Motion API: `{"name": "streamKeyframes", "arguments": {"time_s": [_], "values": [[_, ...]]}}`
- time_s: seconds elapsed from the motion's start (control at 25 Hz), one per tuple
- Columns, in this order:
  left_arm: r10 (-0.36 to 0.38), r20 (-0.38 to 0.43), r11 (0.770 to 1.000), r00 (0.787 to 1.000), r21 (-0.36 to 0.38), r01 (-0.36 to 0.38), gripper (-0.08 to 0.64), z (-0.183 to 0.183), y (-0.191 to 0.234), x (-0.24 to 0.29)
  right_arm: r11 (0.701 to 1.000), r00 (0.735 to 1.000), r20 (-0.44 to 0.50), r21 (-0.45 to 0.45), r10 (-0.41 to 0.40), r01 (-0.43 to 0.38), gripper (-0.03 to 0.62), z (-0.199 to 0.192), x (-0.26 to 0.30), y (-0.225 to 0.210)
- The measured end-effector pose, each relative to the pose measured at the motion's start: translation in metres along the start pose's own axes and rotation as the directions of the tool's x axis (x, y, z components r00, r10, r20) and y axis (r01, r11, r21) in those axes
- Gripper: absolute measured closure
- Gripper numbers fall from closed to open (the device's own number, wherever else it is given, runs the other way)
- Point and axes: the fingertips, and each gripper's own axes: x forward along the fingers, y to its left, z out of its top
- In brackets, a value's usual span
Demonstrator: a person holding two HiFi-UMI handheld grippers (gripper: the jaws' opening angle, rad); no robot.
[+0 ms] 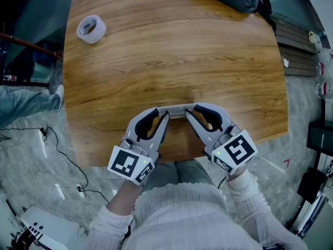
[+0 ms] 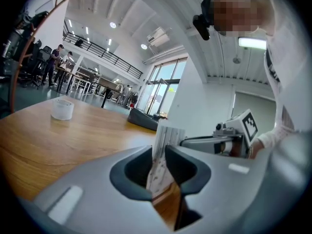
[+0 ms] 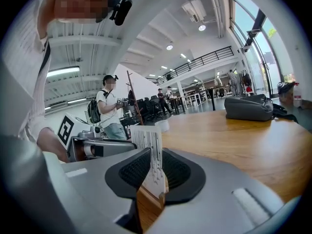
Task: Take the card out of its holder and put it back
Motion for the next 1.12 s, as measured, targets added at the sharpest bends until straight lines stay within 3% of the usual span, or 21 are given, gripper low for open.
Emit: {"name": "streamKeyframes", "arguments": {"time_s": [0.4, 1.12], "values": [[-0.02, 0.036, 0.998, 0.999, 0.062, 0.018, 0.479, 0.023, -0.012, -0.003, 0.999, 1.0, 0.027, -0.031, -0.012, 0.013, 0.522, 0.02, -0.012, 0.004], [-0.012, 0.126, 0.995, 0.992, 0.099, 0.0, 0.479, 0.067, -0.036, -0.026, 0.994, 0.995, 0.1, -0.101, -0.02, 0.03, 0.522, 0.065, -0.036, 0.024]]}}
